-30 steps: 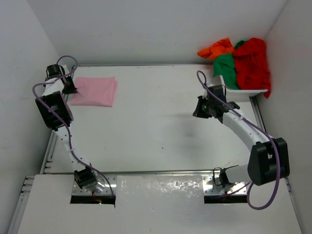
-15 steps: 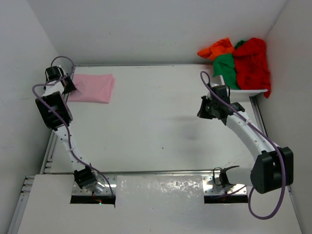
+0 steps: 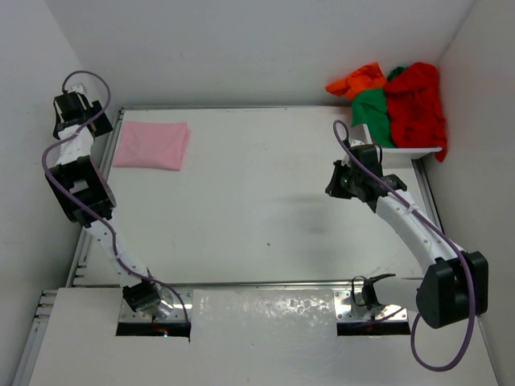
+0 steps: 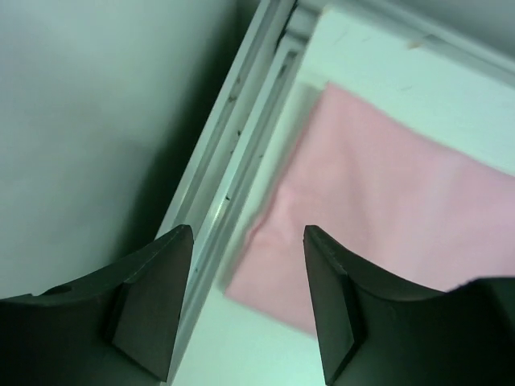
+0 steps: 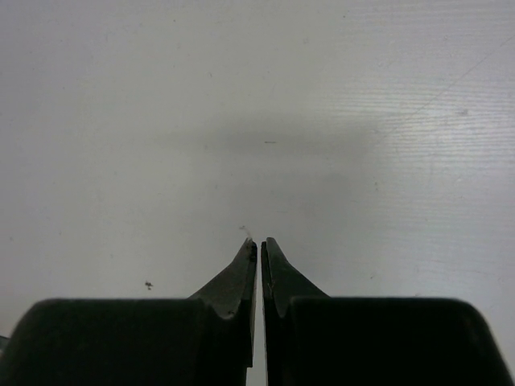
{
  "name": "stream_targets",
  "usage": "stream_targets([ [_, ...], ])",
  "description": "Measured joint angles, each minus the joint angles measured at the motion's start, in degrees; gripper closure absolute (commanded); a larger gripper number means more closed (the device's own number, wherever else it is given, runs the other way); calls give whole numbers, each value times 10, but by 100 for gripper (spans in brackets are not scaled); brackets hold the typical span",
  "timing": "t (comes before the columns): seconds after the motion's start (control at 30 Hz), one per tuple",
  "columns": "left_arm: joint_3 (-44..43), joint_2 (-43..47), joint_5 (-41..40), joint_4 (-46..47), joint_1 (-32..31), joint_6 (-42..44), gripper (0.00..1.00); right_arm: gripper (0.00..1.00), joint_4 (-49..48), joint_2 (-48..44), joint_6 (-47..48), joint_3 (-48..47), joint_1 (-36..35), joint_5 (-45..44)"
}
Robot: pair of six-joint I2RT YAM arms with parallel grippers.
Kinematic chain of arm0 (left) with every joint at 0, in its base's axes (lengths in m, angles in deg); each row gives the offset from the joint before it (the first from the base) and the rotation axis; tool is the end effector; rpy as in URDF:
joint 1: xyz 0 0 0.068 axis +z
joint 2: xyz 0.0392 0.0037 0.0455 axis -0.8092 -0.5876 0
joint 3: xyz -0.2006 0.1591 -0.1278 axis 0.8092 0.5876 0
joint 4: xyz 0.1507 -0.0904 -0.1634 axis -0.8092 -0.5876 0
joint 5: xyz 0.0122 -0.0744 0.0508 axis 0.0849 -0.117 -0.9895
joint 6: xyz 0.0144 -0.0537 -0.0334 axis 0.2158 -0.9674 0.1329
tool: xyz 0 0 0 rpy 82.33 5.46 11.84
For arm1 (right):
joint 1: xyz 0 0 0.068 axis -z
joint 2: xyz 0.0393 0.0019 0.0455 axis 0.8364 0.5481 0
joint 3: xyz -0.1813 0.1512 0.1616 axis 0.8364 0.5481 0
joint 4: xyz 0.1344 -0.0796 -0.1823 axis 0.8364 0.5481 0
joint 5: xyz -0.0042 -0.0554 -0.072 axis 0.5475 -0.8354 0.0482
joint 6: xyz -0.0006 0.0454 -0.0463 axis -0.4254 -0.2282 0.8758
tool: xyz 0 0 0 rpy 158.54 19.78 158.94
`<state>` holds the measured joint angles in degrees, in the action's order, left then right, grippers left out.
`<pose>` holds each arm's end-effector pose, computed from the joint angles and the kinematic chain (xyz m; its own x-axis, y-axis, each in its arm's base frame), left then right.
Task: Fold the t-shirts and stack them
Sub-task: Put the neatly folded tshirt into the corner of the board with the left arm
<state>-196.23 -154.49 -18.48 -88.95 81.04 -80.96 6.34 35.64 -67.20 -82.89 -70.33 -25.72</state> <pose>0.4596 0.2298 0.2426 -0.5610 -0.2815 -0.7785 -0.3936 0.9180 -0.0484 0.2382 0.0603 0.2655 -0.7467 0.3087 -0.5892 0.0974 0.9270 0.3622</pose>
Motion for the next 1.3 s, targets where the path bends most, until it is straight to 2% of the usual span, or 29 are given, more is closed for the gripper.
stream_targets([
  [0.13, 62, 112, 7, 22, -27, 64, 43, 97, -2, -10, 0, 18, 0, 0],
  [0.23, 62, 135, 11, 23, -73, 111, 44, 97, -2, -11, 0, 26, 0, 0],
  [0.4, 61, 85, 36, -18, -129, 144, 45, 97, -5, -11, 0, 27, 0, 0],
  [0.67, 78, 14, 30, -77, -131, 165, 45, 97, -7, -11, 2, 30, 0, 0],
  [1.0, 40, -49, -12, -67, -136, 156, 45, 96, -1, -10, 11, 28, 0, -9],
  [1.3, -13, -92, -21, -39, -136, 96, 45, 96, 7, 1, 15, 6, 0, -16],
])
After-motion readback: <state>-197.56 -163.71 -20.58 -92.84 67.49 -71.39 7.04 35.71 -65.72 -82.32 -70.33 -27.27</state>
